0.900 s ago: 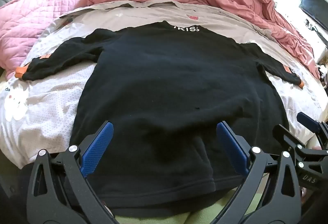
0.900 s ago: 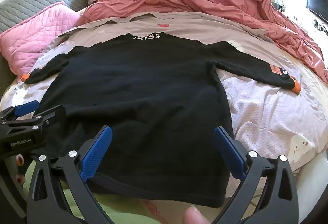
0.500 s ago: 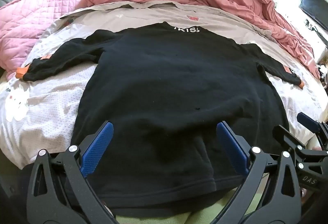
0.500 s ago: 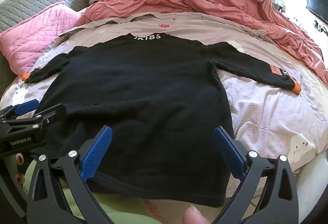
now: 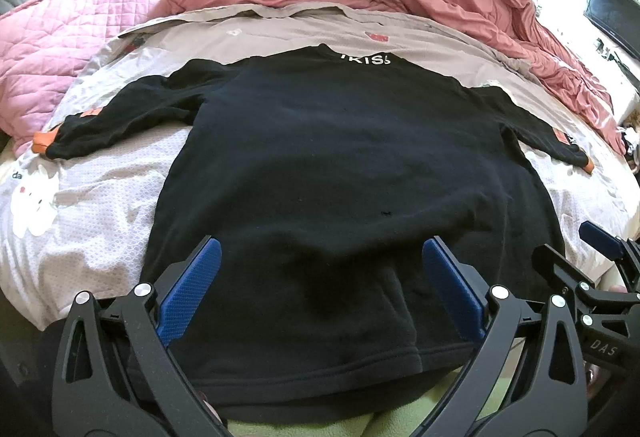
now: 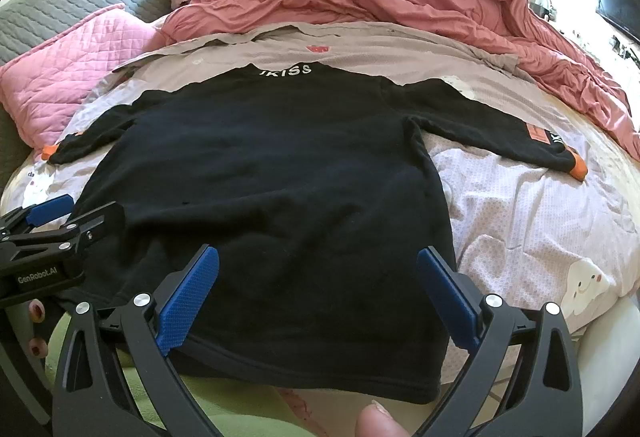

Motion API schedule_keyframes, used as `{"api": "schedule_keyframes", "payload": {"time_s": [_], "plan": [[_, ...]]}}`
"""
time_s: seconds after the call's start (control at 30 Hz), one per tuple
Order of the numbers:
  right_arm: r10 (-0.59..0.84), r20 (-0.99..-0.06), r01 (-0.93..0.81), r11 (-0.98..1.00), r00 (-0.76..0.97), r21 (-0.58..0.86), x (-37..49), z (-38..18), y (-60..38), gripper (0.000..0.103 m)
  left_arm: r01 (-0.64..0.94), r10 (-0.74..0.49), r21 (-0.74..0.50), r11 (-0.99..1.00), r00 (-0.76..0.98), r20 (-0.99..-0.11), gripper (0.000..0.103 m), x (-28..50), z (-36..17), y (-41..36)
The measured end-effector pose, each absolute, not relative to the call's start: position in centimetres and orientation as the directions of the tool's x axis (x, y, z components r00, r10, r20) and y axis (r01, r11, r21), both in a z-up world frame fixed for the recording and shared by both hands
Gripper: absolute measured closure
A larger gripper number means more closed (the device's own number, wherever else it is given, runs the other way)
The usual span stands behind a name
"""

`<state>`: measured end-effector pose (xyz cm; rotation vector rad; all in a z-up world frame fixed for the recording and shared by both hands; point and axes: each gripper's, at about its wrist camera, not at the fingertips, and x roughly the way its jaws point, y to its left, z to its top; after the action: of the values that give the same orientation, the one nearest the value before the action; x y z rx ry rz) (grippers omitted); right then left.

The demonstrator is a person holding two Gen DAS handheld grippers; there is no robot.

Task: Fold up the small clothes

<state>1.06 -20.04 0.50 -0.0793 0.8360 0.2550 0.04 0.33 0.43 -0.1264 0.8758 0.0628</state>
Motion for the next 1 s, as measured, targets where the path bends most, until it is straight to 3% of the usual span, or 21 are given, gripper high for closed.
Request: {"api": "schedule_keyframes", "payload": {"time_s": [1.0], "plan": [[0.192,-0.752,-0.247,0.968,0.631,0.04,1.57,-0.04,-20.31,0.004,-0.106,0.005,-0.082,0.991,0.641,-0.768,0.008,0.02,0.33,0.23]]}}
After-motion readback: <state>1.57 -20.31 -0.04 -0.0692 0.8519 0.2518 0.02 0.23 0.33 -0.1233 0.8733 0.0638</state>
